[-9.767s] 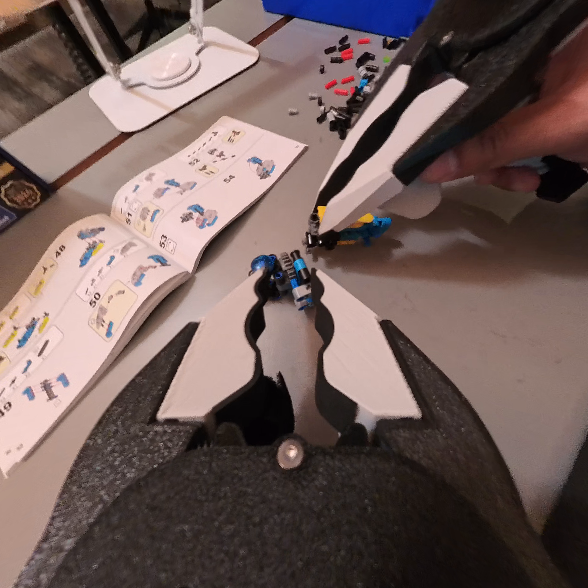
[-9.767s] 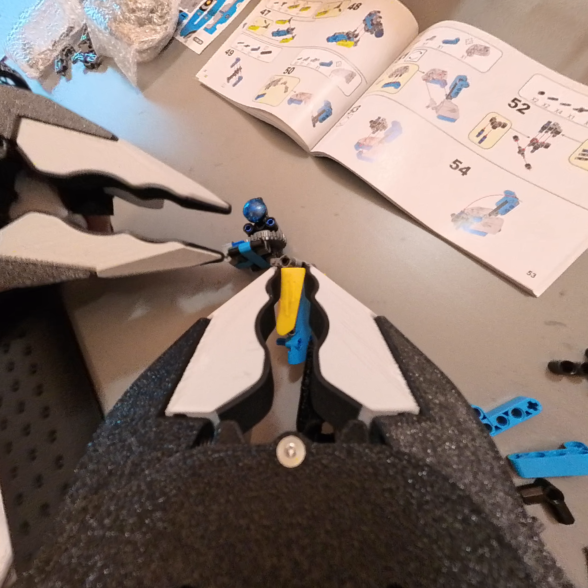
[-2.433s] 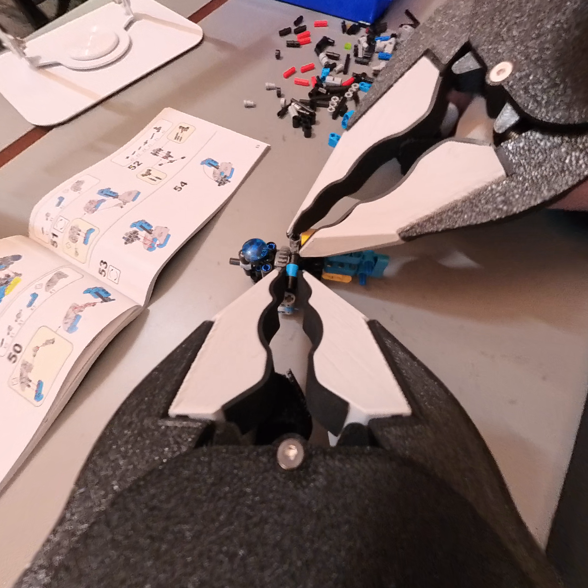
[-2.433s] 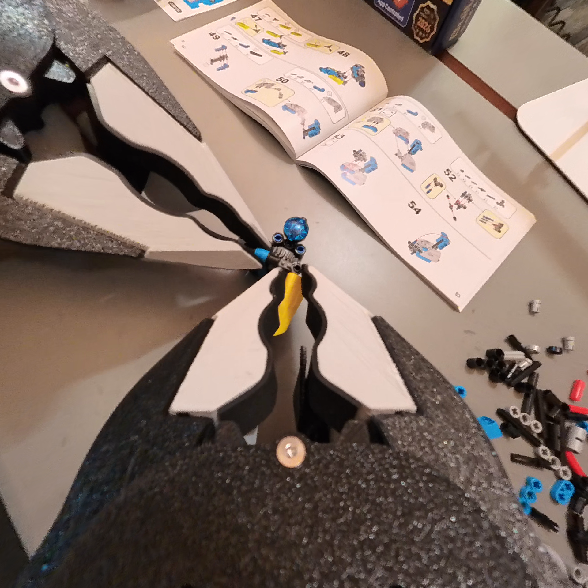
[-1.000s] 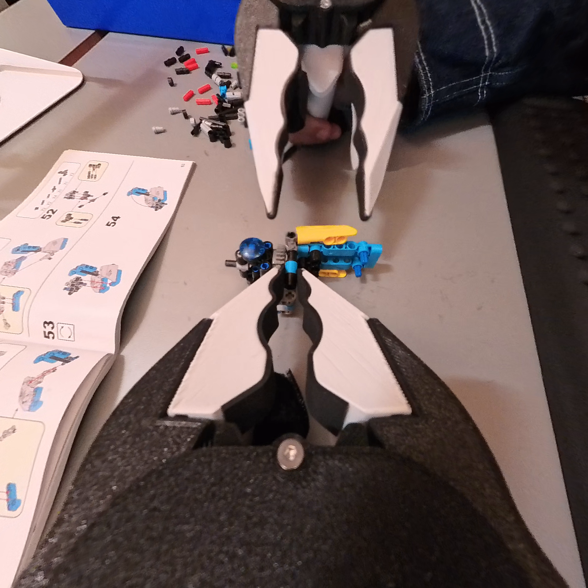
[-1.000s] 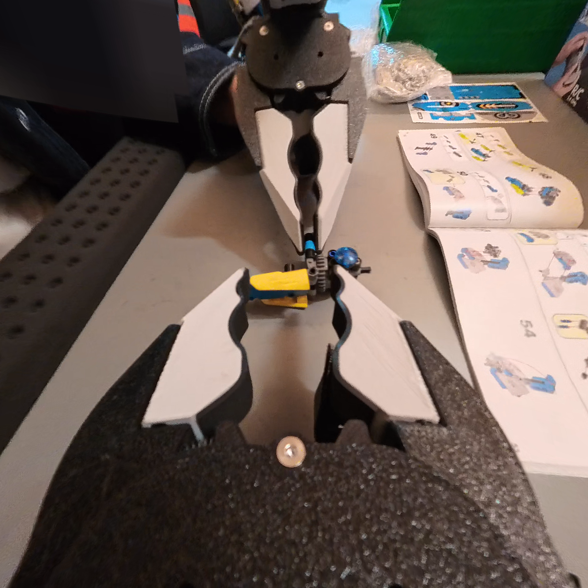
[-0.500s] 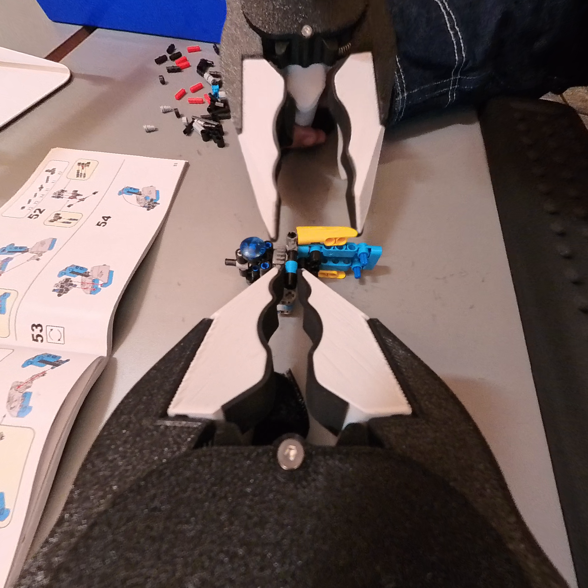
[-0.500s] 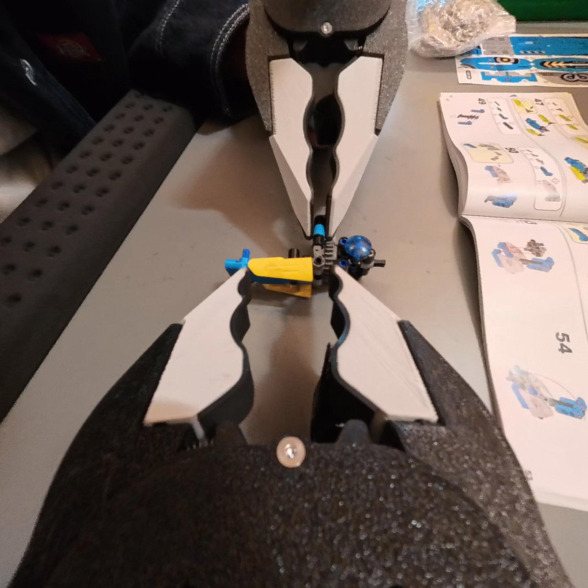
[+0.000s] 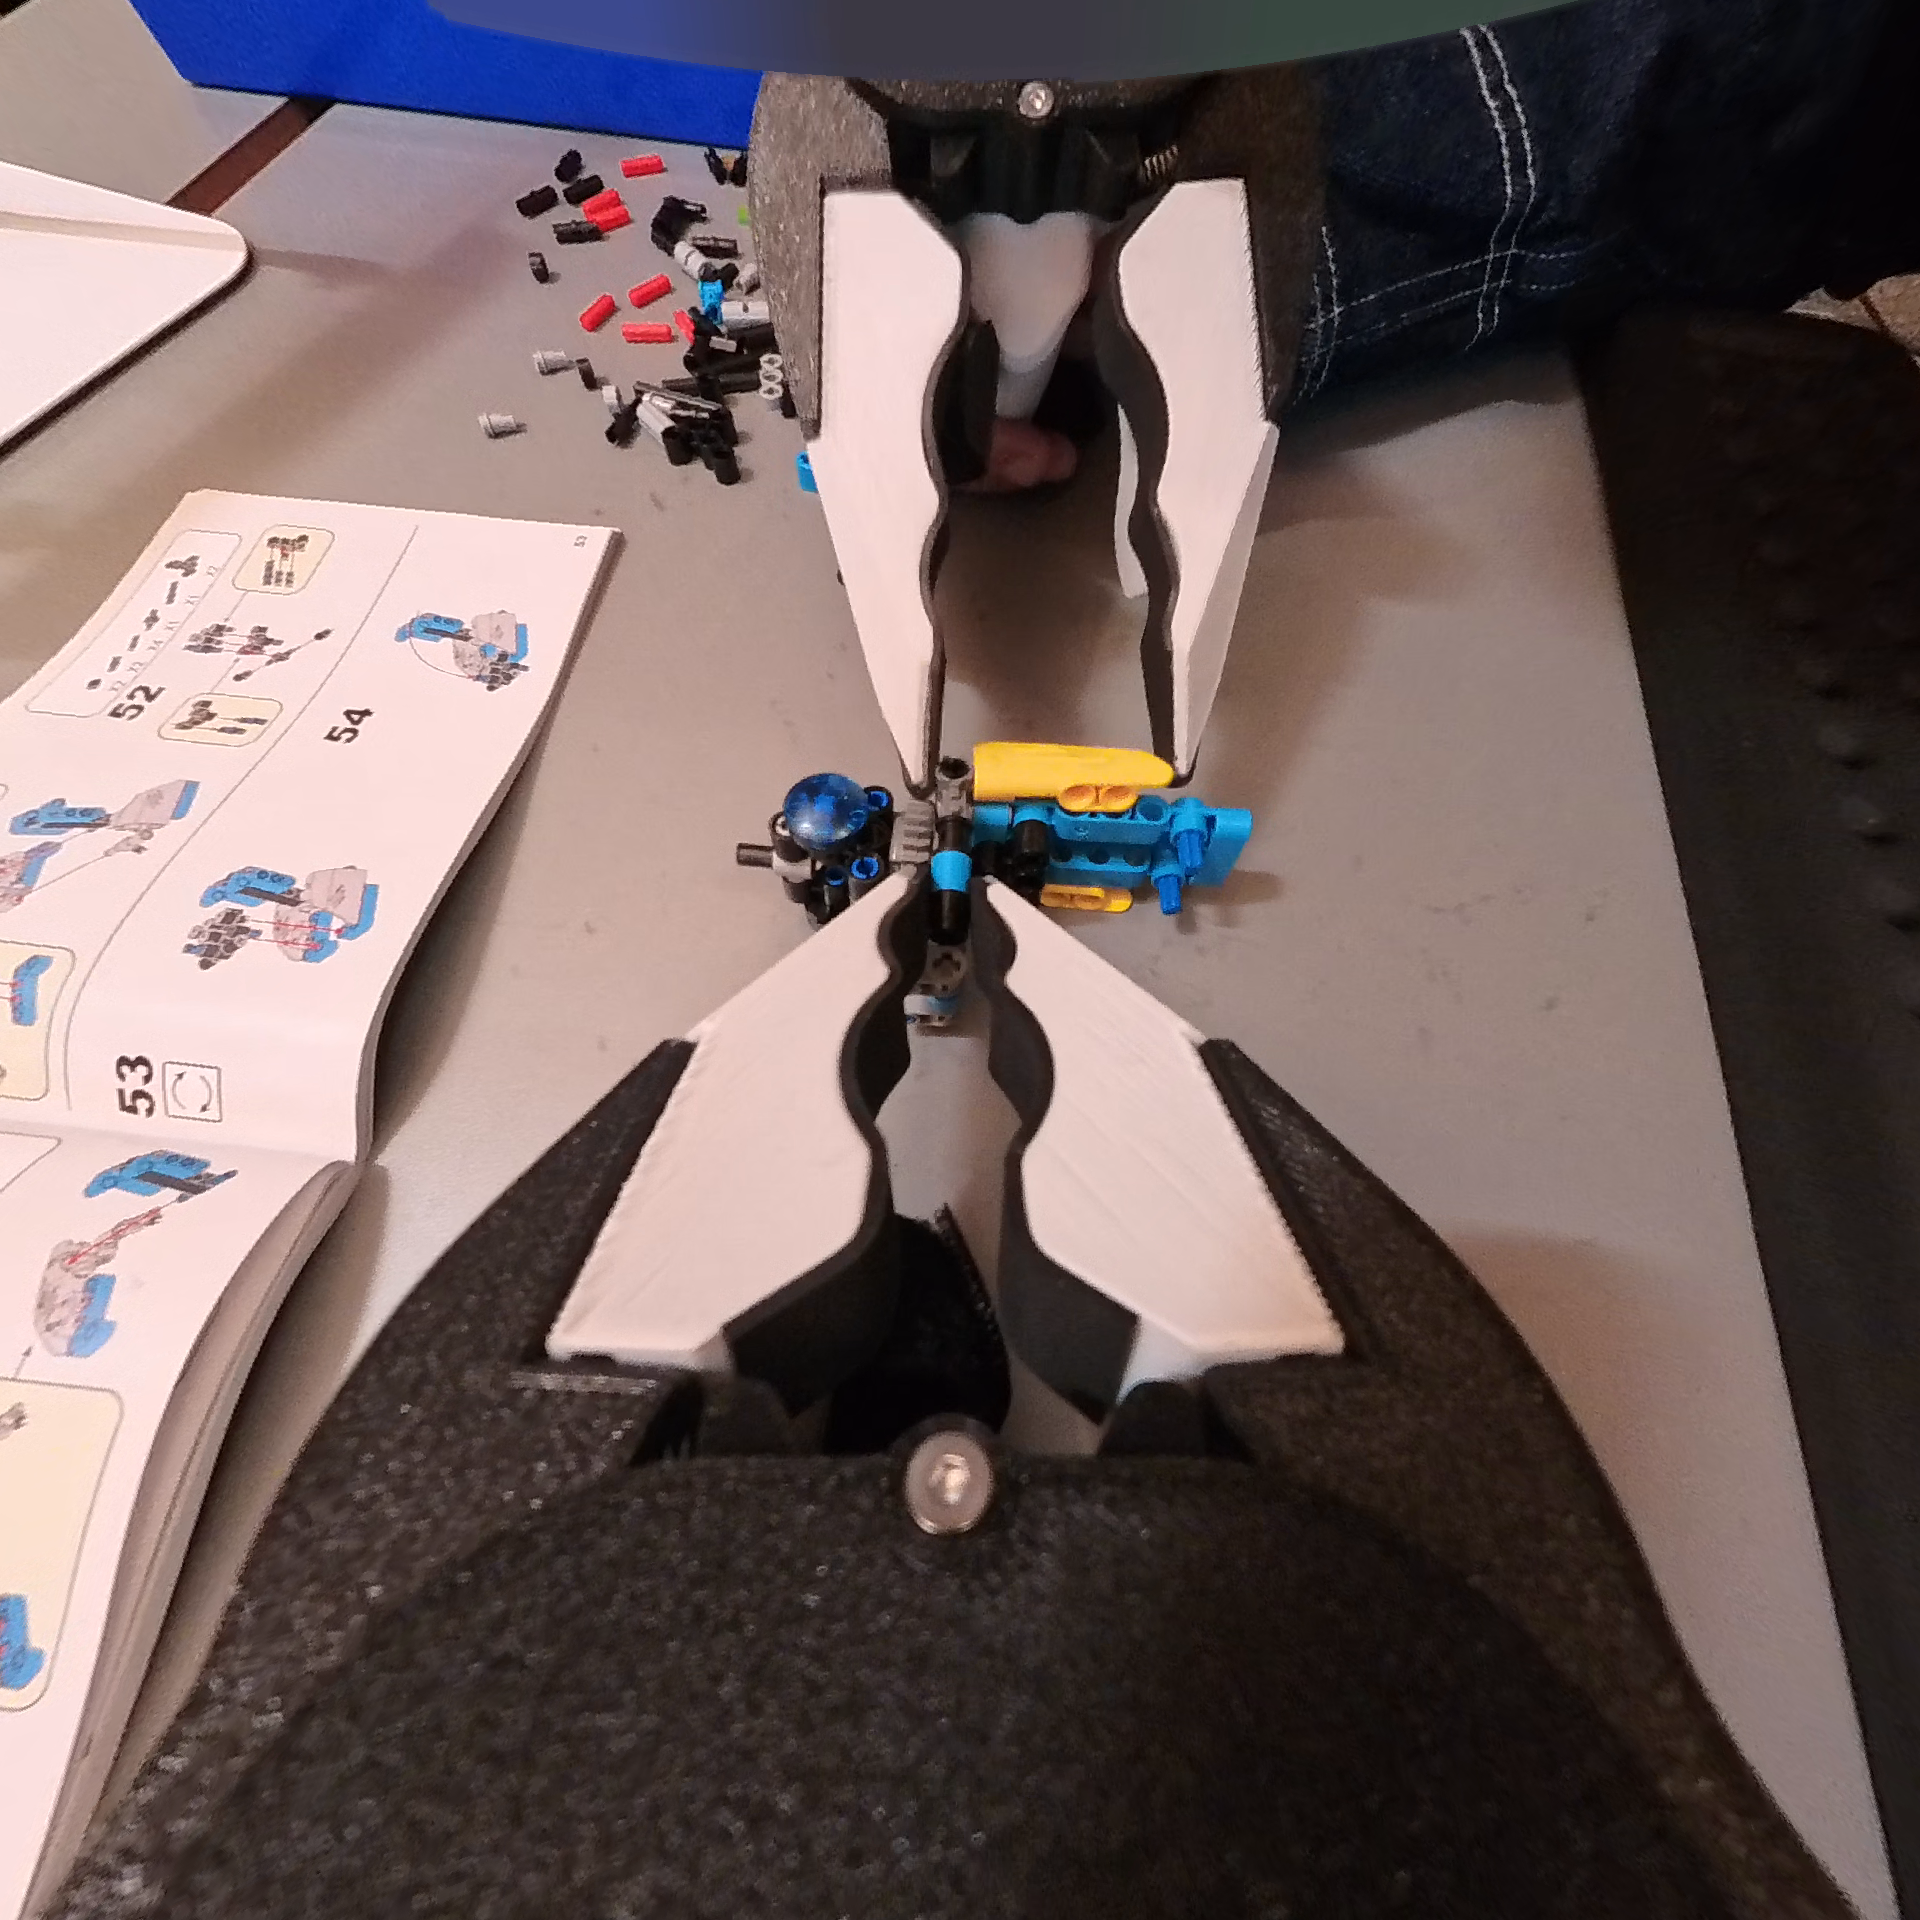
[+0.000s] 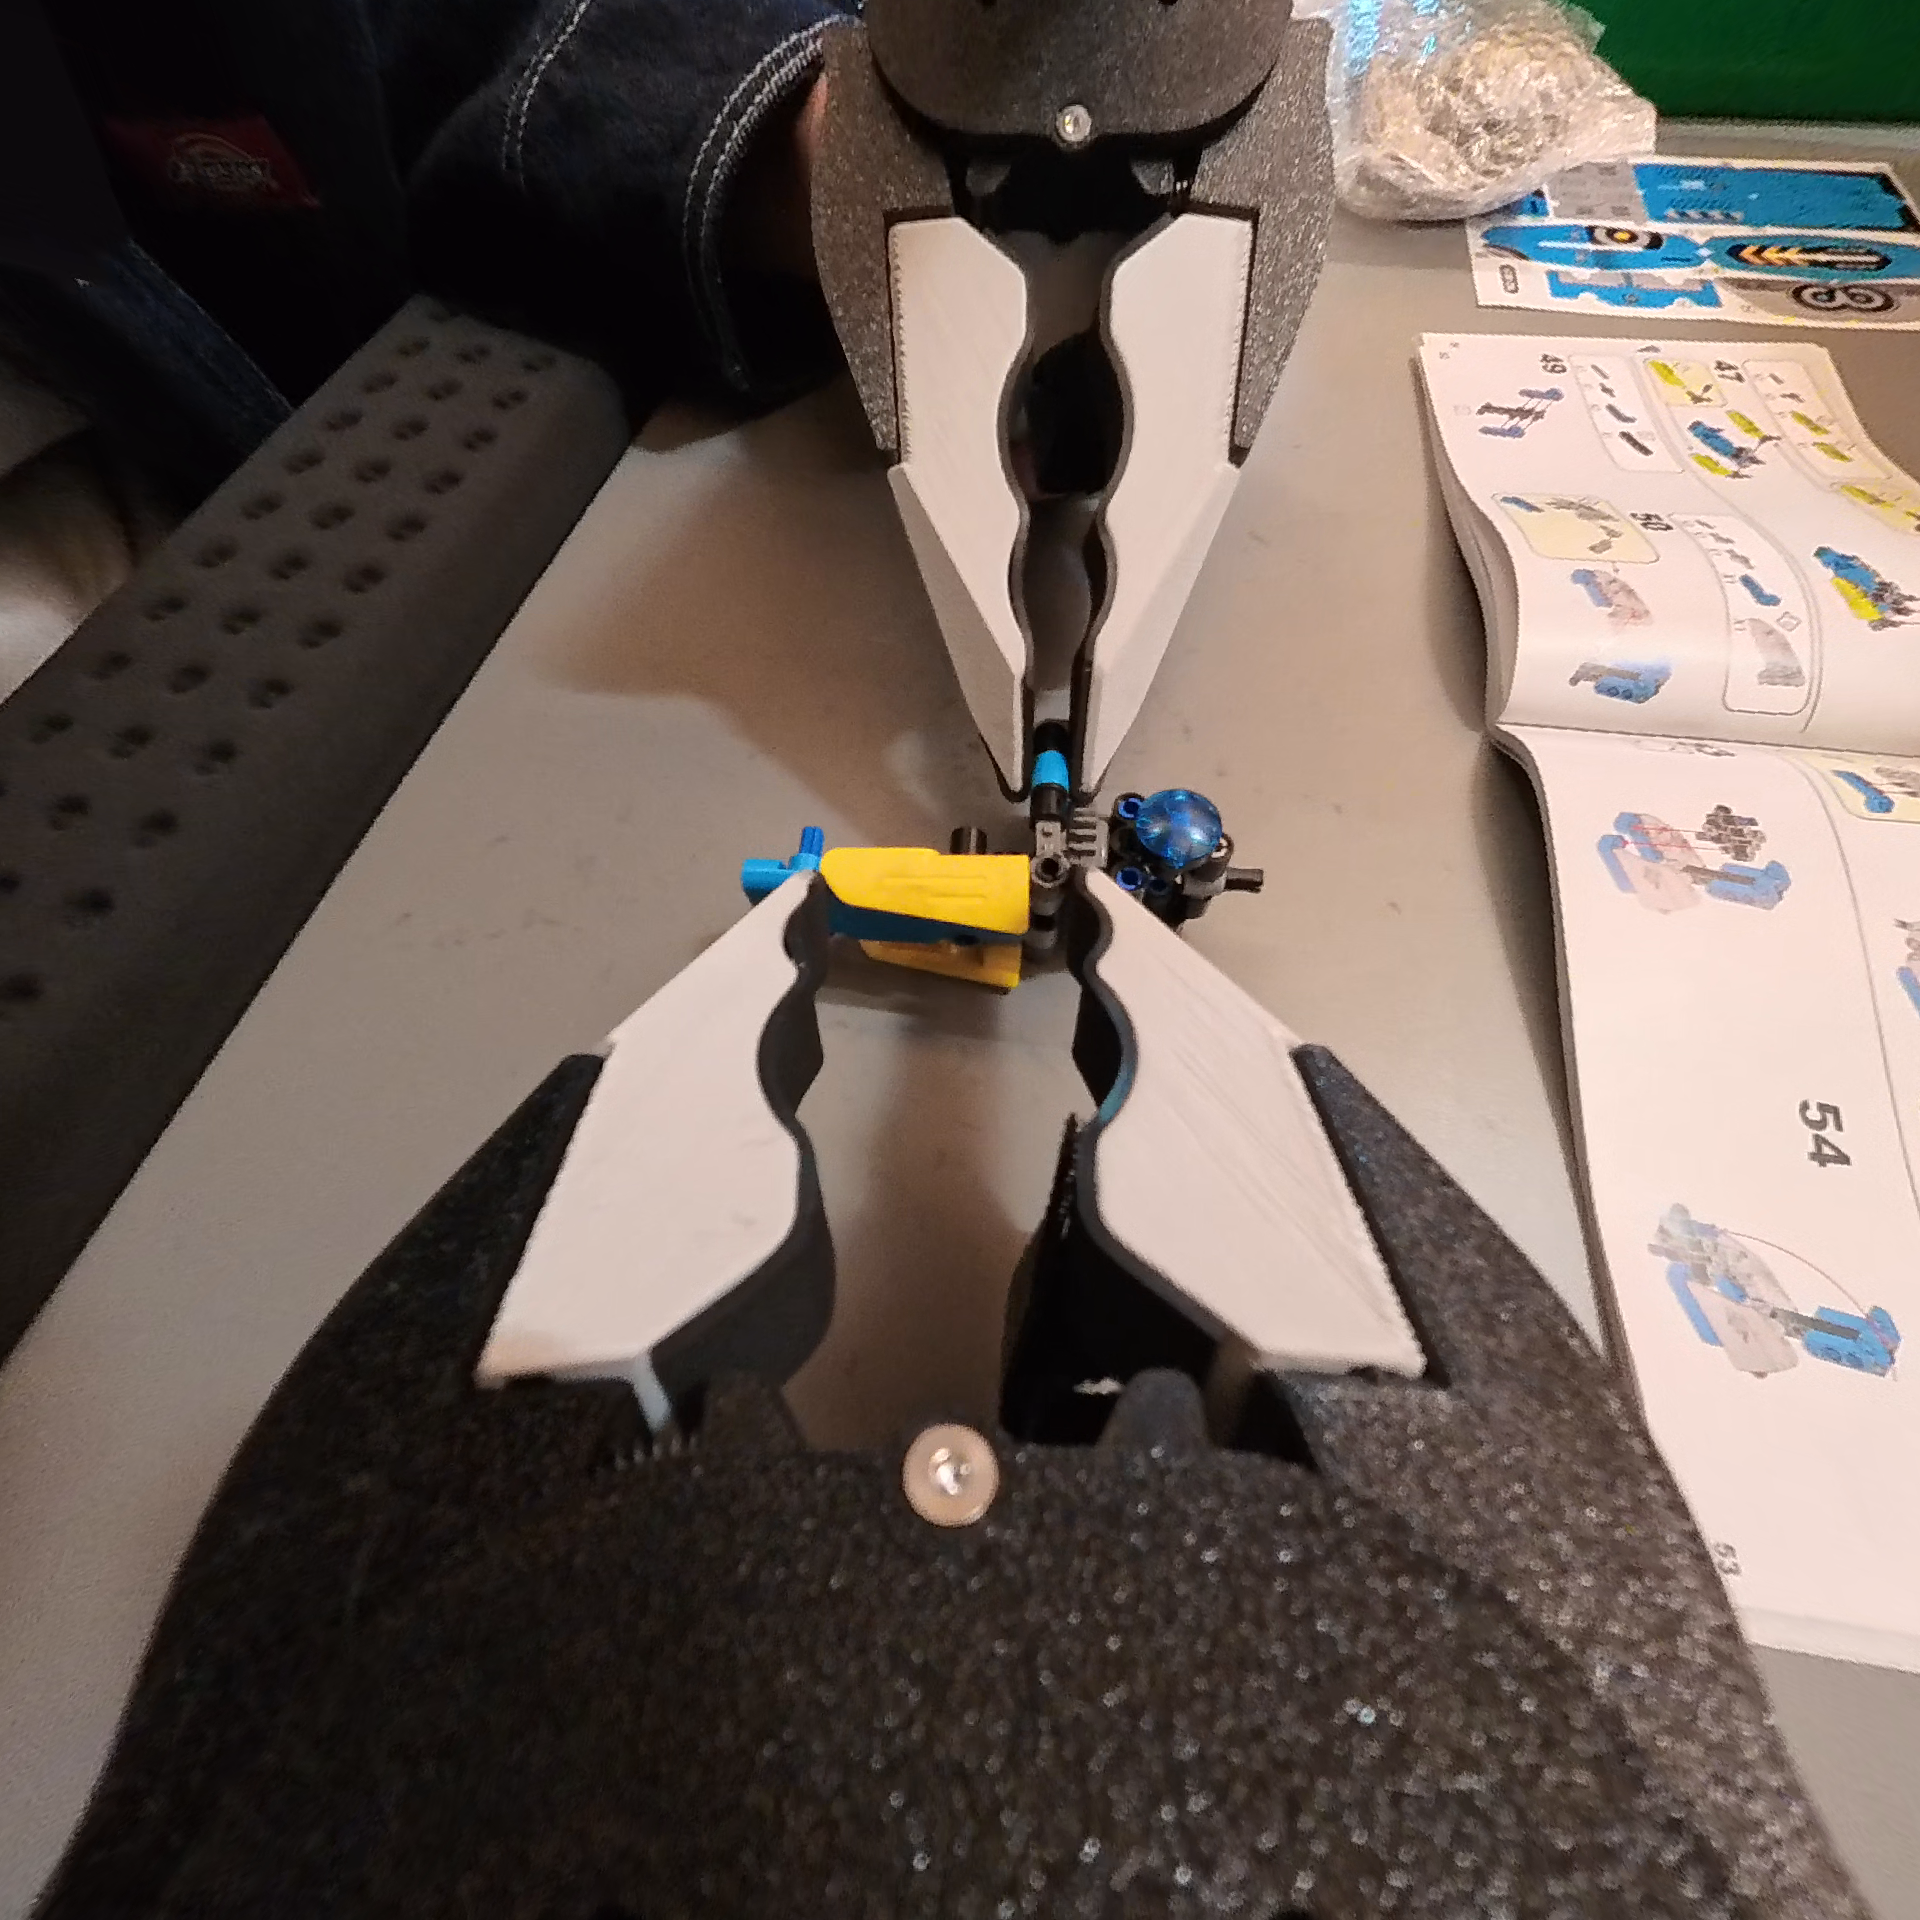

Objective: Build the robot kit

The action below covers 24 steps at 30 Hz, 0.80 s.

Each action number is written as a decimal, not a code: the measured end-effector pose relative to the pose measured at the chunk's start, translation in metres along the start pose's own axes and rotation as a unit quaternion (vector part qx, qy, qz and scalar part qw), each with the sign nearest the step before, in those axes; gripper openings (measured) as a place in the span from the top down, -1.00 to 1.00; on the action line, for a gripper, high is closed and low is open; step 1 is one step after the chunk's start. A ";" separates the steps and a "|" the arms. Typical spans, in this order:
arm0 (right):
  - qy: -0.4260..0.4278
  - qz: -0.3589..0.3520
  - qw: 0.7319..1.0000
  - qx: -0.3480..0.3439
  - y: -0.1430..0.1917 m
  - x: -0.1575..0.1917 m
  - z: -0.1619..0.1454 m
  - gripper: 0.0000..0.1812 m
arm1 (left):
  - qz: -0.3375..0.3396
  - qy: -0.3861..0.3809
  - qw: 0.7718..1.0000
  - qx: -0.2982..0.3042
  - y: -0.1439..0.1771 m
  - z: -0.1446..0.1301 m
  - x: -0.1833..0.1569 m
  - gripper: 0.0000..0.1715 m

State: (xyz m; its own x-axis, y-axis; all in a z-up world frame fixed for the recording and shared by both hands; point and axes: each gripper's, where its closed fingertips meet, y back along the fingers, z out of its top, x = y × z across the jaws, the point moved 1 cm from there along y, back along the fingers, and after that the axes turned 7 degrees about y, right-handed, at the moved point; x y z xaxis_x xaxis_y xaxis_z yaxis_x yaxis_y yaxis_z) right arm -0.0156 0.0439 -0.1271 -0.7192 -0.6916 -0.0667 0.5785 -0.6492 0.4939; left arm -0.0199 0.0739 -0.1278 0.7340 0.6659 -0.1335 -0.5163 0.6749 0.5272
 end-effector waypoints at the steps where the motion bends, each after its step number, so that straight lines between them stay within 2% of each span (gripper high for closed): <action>1: -0.001 0.000 1.000 0.000 0.000 0.000 0.000 0.50 | 0.001 0.003 1.000 0.000 0.000 0.000 0.000 0.92; 9: -0.007 0.007 1.000 0.008 -0.001 0.000 0.000 0.53 | 0.024 0.006 1.000 0.006 -0.001 0.001 -0.001 0.93; 14: -0.009 0.033 0.999 0.014 -0.001 0.004 0.000 0.56 | -0.024 -0.010 0.999 0.019 -0.002 0.001 -0.010 0.93; 15: 0.015 0.053 0.998 0.030 -0.003 0.011 -0.003 1.00 | -0.051 -0.005 0.999 0.016 -0.005 0.002 -0.017 0.93; 16: 0.014 0.092 0.995 0.042 -0.016 0.025 -0.005 1.00 | -0.055 -0.005 0.998 0.016 -0.011 0.005 -0.022 0.93; 17: 0.032 0.120 0.987 0.097 -0.031 0.039 -0.016 0.98 | -0.037 -0.026 0.999 0.025 -0.014 0.006 -0.019 0.92; 19: 0.055 0.051 0.996 0.045 -0.026 0.025 0.005 1.00 | 0.006 -0.046 0.998 0.036 -0.006 0.003 -0.004 0.92; 20: 0.030 0.037 0.997 0.066 -0.012 0.015 -0.004 1.00 | 0.005 -0.031 0.999 0.028 0.000 0.000 0.000 0.92; 22: -0.036 0.018 0.999 -0.012 0.013 0.001 0.001 1.00 | 0.000 -0.013 1.000 0.012 0.008 -0.004 0.005 0.92; 24: -0.032 -0.005 0.999 -0.015 0.014 -0.006 -0.002 1.00 | -0.007 -0.019 1.000 0.009 0.006 -0.003 0.005 0.92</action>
State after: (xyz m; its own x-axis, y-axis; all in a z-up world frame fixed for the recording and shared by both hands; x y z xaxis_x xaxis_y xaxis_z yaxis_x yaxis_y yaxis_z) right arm -0.0026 0.0380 -0.1212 -0.7475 -0.6641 -0.0150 0.5816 -0.6653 0.4680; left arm -0.0212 0.0821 -0.1279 0.7581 0.6429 -0.1091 -0.4974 0.6784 0.5407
